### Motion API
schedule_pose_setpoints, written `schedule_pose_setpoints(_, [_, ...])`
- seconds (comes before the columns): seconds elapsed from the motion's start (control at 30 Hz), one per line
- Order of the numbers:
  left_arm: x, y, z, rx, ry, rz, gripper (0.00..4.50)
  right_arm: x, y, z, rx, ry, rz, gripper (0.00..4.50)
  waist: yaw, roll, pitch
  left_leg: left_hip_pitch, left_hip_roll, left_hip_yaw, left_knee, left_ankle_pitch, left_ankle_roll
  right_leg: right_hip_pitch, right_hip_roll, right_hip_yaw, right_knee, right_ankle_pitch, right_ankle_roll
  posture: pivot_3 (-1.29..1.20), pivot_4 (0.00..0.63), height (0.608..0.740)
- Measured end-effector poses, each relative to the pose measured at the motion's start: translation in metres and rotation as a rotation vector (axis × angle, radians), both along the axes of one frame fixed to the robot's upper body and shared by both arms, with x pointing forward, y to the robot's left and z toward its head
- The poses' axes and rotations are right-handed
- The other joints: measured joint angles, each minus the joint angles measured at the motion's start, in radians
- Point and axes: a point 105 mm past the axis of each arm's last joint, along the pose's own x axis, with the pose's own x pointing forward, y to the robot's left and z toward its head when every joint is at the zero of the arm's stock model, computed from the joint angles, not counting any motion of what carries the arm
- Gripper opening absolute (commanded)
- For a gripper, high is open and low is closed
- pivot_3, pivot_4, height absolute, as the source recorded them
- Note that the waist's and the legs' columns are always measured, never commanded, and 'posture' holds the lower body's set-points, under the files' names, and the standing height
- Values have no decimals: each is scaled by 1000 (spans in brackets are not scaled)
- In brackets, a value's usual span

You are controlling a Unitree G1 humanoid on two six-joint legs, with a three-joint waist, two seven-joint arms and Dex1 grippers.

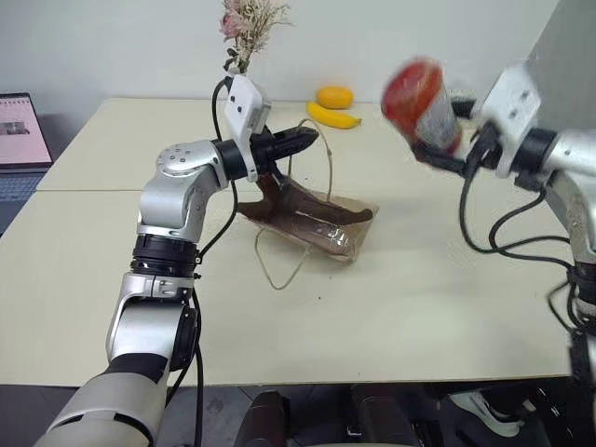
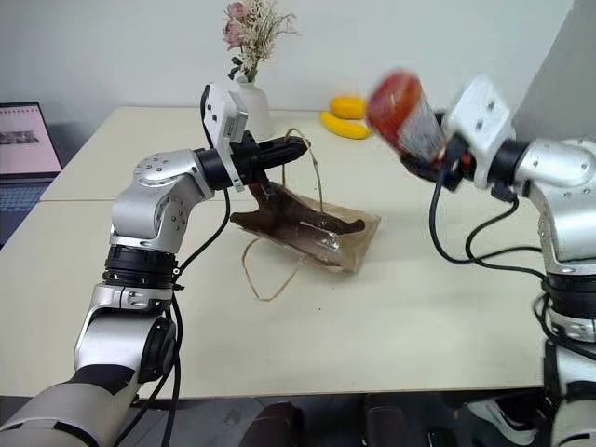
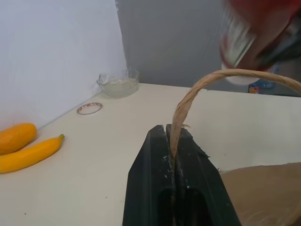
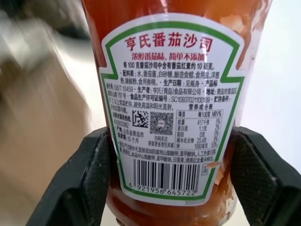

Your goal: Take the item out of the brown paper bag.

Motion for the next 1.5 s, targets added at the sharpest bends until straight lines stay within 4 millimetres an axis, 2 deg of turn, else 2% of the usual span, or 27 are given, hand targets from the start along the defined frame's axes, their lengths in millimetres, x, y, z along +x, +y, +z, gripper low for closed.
schedule_pose_setpoints(0.07, [0,0,0,0,0,0,0,9,-12,-39,-102,85,-49,3144,-3,1,1,0,1,2,0,0,0,-1,1,0,0,0,0,0,150,740])
schedule_pose_setpoints(0.17, [0,-1,0,-1,1,-4,0,13,-21,-78,-272,140,-44,3144,-12,3,3,0,1,4,0,0,0,-2,2,1,1,0,0,0,150,740])
schedule_pose_setpoints(0.23, [0,-1,0,-1,1,-3,0,13,-31,-99,-357,183,-48,3144,-12,4,4,0,2,4,0,0,0,-2,2,1,1,0,0,0,150,740])
schedule_pose_setpoints(0.3, [0,-1,0,0,1,-4,0,12,-34,-107,-399,197,-38,3144,-12,5,4,0,2,4,0,0,0,-2,3,1,1,0,0,0,150,740])
schedule_pose_setpoints(0.33, [0,-1,0,0,1,-4,0,12,-34,-108,-416,197,-30,3144,-13,5,4,0,2,4,0,0,0,-2,3,1,1,0,0,0,150,740])
schedule_pose_setpoints(0.47, [0,0,0,1,1,-2,0,9,-33,-110,-457,209,5,4491,-11,5,4,0,2,3,0,0,0,-2,3,1,1,0,0,0,150,740])
schedule_pose_setpoints(0.6, [0,0,0,1,1,-1,0,7,-33,-110,-463,221,15,4491,-11,5,4,0,1,2,1,0,0,-1,2,1,1,0,0,0,150,740])
schedule_pose_setpoints(0.7, [0,0,0,1,1,0,0,6,-34,-99,-405,208,3,4491,-11,5,4,1,1,1,1,0,0,-1,2,1,1,0,0,0,150,740])
schedule_pose_setpoints(0.77, [1,1,-1,3,0,11,0,-3,-27,-83,-253,184,3,4491,-9,5,4,0,2,-1,1,0,0,-1,2,1,1,0,0,0,150,740])
schedule_pose_setpoints(0.83, [4,2,-2,10,0,38,0,-19,-9,-66,-66,160,50,4491,-8,5,4,0,2,-5,0,0,-1,0,2,0,2,0,0,0,150,740])
schedule_pose_setpoints(0.9, [7,4,-3,12,3,65,0,-36,8,-59,81,158,99,4491,-6,5,4,1,2,-7,0,0,-1,1,2,-1,2,0,0,0,150,740])
schedule_pose_setpoints(0.93, [11,7,-4,12,12,88,0,-51,20,-58,196,158,131,4491,-3,5,4,1,3,-7,0,0,-1,2,2,-2,2,0,0,0,150,740])
schedule_pose_setpoints(1.0, [14,10,-8,11,29,107,0,-75,45,-62,353,179,182,4491,0,5,4,1,3,-8,0,0,-1,2,1,-2,2,0,0,0,150,740])
schedule_pose_setpoints(1.1, [16,11,-11,16,50,104,562,-93,64,-59,486,163,172,4500,-1,5,4,2,1,-5,1,0,-1,2,1,-1,2,0,1,0,150,740])
schedule_pose_setpoints(1.17, [17,12,-8,30,48,97,1162,-98,68,-51,508,131,164,4500,-1,5,4,3,0,-4,2,1,-1,3,1,-1,2,1,2,0,150,740])
schedule_pose_setpoints(1.3, [17,15,0,60,34,82,2381,-97,69,-50,523,126,141,4500,-1,5,4,3,0,-4,2,1,-1,3,1,-2,1,1,2,0,150,740])
schedule_pose_setpoints(1.43, [13,21,0,86,46,62,3571,-94,68,-50,531,124,125,4500,-5,5,4,2,1,-4,1,0,-1,1,3,-1,1,0,1,0,150,740])
schedule_pose_setpoints(1.5, [5,28,-1,105,48,41,4193,-92,69,-53,535,130,124,4500,-11,5,4,2,2,-4,0,0,-1,1,3,0,1,0,1,0,150,740])
